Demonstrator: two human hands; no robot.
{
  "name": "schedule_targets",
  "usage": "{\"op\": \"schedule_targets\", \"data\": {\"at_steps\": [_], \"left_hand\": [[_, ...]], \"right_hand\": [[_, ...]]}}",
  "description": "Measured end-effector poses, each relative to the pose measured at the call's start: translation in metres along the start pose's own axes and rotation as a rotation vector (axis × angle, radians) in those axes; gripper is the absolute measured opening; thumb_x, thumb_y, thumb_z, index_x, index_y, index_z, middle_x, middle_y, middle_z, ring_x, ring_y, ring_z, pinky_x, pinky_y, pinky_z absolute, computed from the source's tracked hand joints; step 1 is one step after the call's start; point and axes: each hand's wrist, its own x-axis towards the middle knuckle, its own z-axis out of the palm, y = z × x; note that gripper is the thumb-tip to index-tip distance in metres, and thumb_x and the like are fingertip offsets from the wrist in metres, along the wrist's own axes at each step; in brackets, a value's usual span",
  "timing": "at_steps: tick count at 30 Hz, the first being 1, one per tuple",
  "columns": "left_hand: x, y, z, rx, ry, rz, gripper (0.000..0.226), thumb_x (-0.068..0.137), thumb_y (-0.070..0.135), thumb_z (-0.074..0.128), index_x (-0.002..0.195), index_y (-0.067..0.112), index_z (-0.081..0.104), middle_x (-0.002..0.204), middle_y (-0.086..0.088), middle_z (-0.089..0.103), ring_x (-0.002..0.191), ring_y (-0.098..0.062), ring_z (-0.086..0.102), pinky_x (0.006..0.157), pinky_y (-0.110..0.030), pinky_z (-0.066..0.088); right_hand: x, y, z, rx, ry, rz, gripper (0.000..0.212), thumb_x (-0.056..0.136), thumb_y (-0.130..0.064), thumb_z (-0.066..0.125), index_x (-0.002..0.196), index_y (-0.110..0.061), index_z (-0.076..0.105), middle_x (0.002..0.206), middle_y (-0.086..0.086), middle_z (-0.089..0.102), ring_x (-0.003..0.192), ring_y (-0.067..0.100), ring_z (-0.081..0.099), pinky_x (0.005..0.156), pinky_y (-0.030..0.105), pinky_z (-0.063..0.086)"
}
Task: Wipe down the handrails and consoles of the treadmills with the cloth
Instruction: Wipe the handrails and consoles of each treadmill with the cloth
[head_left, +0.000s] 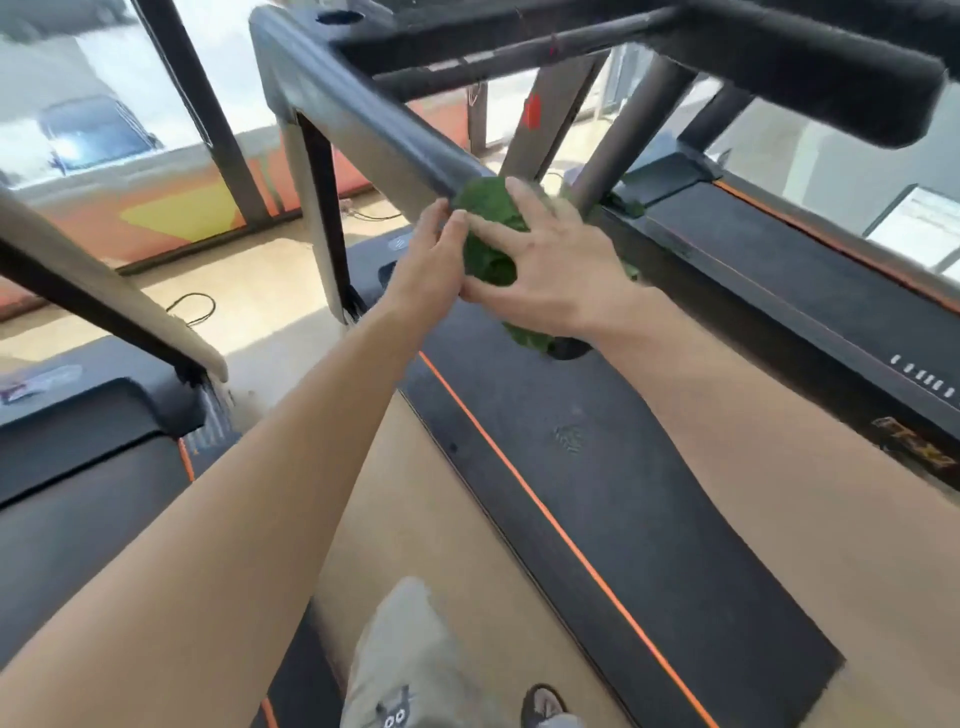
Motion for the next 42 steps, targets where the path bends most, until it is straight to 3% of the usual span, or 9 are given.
{"op": "schedule_targets", "data": {"at_steps": [4,9,12,20,24,28,32,39,42], "left_hand": [[0.011,0.0,0.018,-0.186,0.051,-0.112,0.058,0.097,0.051,0.04,0.143,0.018,0.05,0.131,0.002,0.063,0.115,-0.01,0.064,0.097,-0.029,0.054],[0.032,0.012,0.0,-0.126,0.098,-0.163,0.042,0.11,0.047,0.022,0.113,0.027,0.059,0.088,0.021,0.064,0.069,0.015,0.06,0.056,-0.008,0.046],[0.042,0.021,-0.002,-0.177,0.146,-0.232,0.051,0.108,0.053,0.021,0.088,0.028,0.062,0.066,0.02,0.072,0.063,0.008,0.068,0.057,-0.013,0.05],[0.097,0.021,-0.031,-0.304,0.221,-0.295,0.066,0.104,0.062,0.02,0.122,0.018,0.067,0.106,-0.005,0.075,0.096,-0.017,0.074,0.082,-0.03,0.06],[0.106,0.024,-0.019,-0.391,0.223,-0.32,0.063,0.102,0.066,0.024,0.115,0.023,0.067,0.086,-0.004,0.079,0.074,-0.016,0.077,0.059,-0.029,0.06],[0.115,-0.004,0.001,-0.394,0.219,-0.352,0.102,0.061,0.094,0.038,0.147,0.04,0.045,0.129,-0.006,0.068,0.109,-0.028,0.071,0.09,-0.05,0.058],[0.111,-0.014,0.017,-0.37,0.285,-0.367,0.121,0.05,0.105,0.036,0.152,0.04,0.035,0.152,0.0,0.049,0.137,-0.025,0.049,0.114,-0.054,0.036],[0.09,0.014,0.046,-0.374,0.462,-0.336,0.076,0.081,0.068,0.039,0.151,0.038,0.032,0.151,0.001,0.047,0.134,-0.026,0.049,0.114,-0.051,0.039],[0.092,0.012,0.048,-0.372,0.488,-0.304,0.065,0.087,0.059,0.041,0.147,0.033,0.038,0.138,-0.002,0.058,0.122,-0.027,0.059,0.106,-0.051,0.047]], "right_hand": [[-0.001,0.012,-0.001,0.053,0.04,-0.078,0.057,0.095,-0.064,0.029,0.151,-0.054,0.028,0.169,-0.003,0.004,0.149,0.029,0.017,0.111,0.051,0.033],[0.024,0.022,-0.008,0.077,0.006,-0.133,0.055,0.096,-0.047,0.04,0.149,-0.056,0.029,0.168,-0.006,0.007,0.144,0.029,0.029,0.104,0.05,0.042],[0.05,0.018,-0.011,0.074,-0.078,-0.115,0.057,0.097,-0.048,0.042,0.15,-0.059,0.024,0.169,-0.006,0.003,0.141,0.033,0.036,0.105,0.048,0.042],[0.152,0.001,-0.015,0.373,-0.229,-0.091,0.059,0.099,-0.048,0.044,0.153,-0.055,0.021,0.169,-0.003,0.004,0.146,0.03,0.033,0.115,0.038,0.035],[0.161,0.014,-0.01,0.688,-0.229,-0.091,0.06,0.1,-0.041,0.05,0.156,-0.042,0.028,0.157,-0.003,0.034,0.139,0.017,0.039,0.108,0.022,0.033],[0.119,0.037,-0.009,0.978,-0.287,-0.031,0.058,0.103,-0.041,0.051,0.155,-0.047,0.027,0.128,-0.011,0.058,0.103,0.001,0.062,0.086,0.01,0.047],[0.05,0.067,0.01,1.43,-0.28,0.015,0.054,0.1,-0.041,0.054,0.15,-0.051,0.036,0.131,-0.015,0.065,0.112,0.004,0.067,0.103,0.032,0.05],[-0.021,0.053,0.038,1.53,-0.019,0.29,0.05,0.09,-0.068,0.038,0.139,-0.062,0.042,0.131,-0.023,0.063,0.123,0.009,0.06,0.107,0.045,0.046],[0.015,0.064,0.032,1.678,-0.21,0.315,0.047,0.097,-0.059,0.041,0.131,-0.036,0.063,0.122,-0.009,0.072,0.112,0.013,0.068,0.1,0.037,0.053]]}}
